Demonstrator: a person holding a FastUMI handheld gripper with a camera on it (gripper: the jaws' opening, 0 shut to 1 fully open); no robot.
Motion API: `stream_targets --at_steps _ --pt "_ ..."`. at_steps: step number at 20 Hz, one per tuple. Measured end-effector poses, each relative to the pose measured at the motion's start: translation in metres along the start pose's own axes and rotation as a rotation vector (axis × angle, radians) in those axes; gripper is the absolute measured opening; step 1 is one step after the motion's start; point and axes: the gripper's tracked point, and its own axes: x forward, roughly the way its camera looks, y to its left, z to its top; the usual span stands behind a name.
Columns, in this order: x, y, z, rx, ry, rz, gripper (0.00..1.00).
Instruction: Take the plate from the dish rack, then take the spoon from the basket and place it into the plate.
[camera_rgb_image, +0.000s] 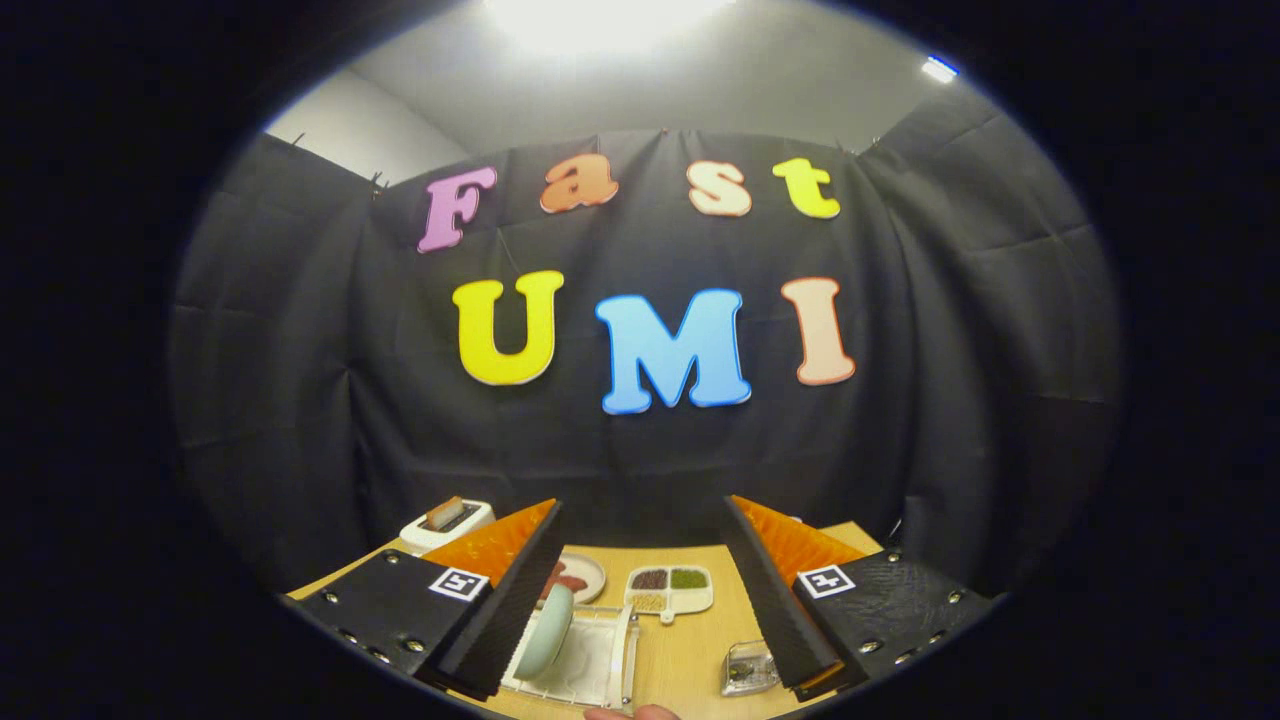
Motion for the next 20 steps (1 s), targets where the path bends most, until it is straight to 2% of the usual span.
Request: stream_targets --at_steps 3,6,9,15,20 --pt "0.019 0.010 -0.005 0.009 0.089 0.019 0.97" --pt "0.036 0.034 -0.026 0.018 0.208 0.067 0.97" --pt "0.047 0.045 -0.058 0.053 0.372 0.068 0.97" --pt "0.068 0.057 -0.112 0.117 0.635 0.016 0.97" --pt "0.080 0.062 -0.140 0.132 0.760 -0.074 0.97"
